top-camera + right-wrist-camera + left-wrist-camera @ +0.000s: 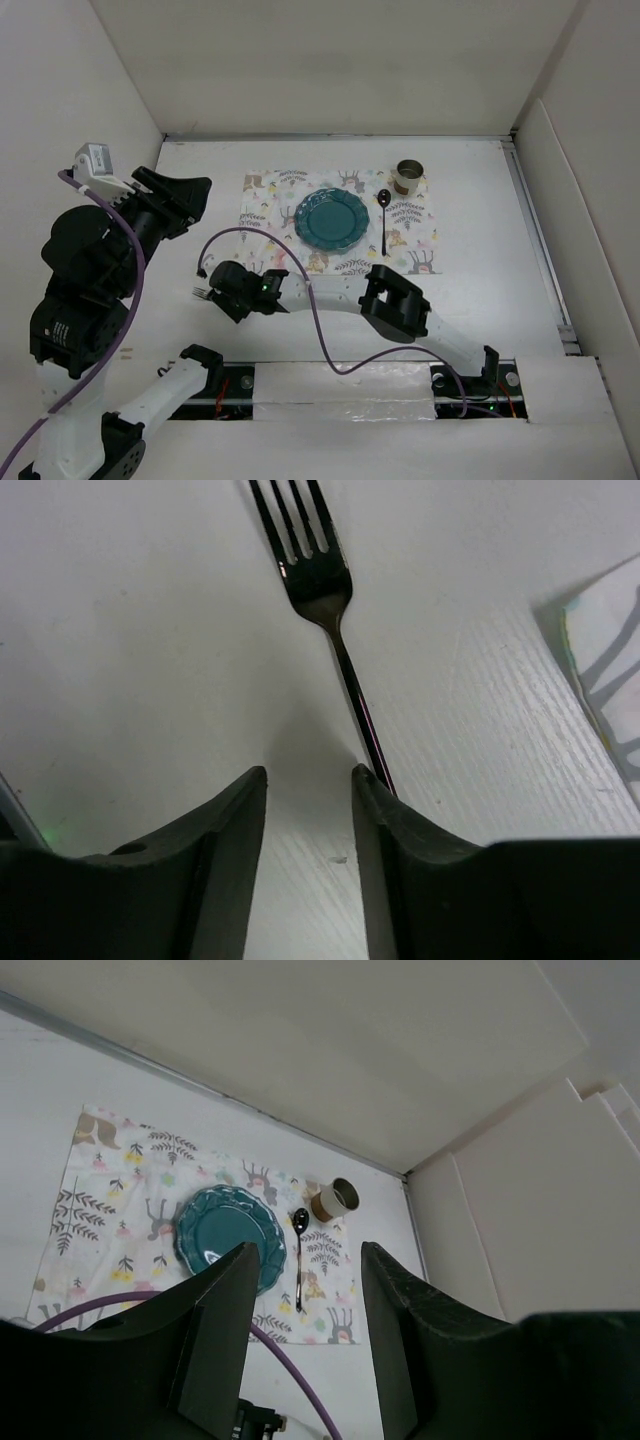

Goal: Set the dinner table for one person

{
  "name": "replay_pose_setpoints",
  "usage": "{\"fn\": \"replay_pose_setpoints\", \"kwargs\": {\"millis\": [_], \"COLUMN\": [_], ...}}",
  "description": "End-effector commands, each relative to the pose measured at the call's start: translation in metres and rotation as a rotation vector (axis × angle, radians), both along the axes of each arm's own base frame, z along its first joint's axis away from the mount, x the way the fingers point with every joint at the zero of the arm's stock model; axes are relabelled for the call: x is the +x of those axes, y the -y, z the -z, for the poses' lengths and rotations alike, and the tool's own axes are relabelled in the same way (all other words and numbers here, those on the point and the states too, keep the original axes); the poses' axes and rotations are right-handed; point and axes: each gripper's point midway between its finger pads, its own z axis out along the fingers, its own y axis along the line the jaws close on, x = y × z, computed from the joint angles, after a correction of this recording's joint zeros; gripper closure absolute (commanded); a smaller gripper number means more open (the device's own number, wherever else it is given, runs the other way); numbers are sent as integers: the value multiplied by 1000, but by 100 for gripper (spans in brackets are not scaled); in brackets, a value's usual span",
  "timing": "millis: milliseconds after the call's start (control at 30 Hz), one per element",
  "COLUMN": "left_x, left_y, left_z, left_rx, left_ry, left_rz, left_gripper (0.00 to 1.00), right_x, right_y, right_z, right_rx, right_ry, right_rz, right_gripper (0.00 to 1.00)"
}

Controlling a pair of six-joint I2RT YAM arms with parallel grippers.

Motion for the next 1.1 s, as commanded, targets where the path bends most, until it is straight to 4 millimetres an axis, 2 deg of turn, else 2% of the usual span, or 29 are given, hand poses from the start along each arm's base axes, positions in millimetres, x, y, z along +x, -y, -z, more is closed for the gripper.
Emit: {"fn": "replay_pose_setpoints", "kwargs": {"millis": [0, 33, 100, 133, 267, 333, 433, 600, 633, 767, 867, 967, 1067], "left_x": [-2, -2, -3, -2, 0, 1, 1, 1, 3, 5, 6, 9, 10], "left_y": [-2, -1, -2, -3, -2, -2, -2, -6, -6, -4, -5, -4, -5], "left_z": [-5, -5, -4, -4, -2, 0, 3, 4, 6, 9, 10, 11, 13], "left_rx": [11, 14, 19, 22, 31, 35, 37, 48, 52, 51, 59, 63, 72], "left_ry": [31, 32, 33, 33, 31, 30, 28, 28, 24, 21, 18, 17, 14], "left_rz": [2, 5, 6, 0, 0, 0, -2, -20, -23, -18, -21, -24, -26], "left_gripper": [58, 58, 59, 59, 59, 59, 59, 59, 59, 59, 59, 59, 59], "right_x": [5, 5, 2, 1, -5, 1, 12, 10, 16, 16, 25, 14, 23], "right_y": [-8, -7, -9, -9, -13, -13, -10, -9, -7, -10, -8, -10, -7], "right_z": [-3, -6, -16, -28, -55, -59, -53, -57, -58, -65, -73, -79, -90], "right_rx": [-8, -4, 27, 44, 98, 109, 94, 106, 110, 132, 156, 192, 234], "right_ry": [65, 65, 64, 64, 51, 56, 44, 44, 47, 29, 32, -36, -40], "right_rz": [13, 16, 1, -5, -30, -22, -8, -19, -11, -33, -28, -96, -87], "right_gripper": [62, 68, 69, 71, 69, 66, 62, 58, 57, 58, 58, 61, 60]}}
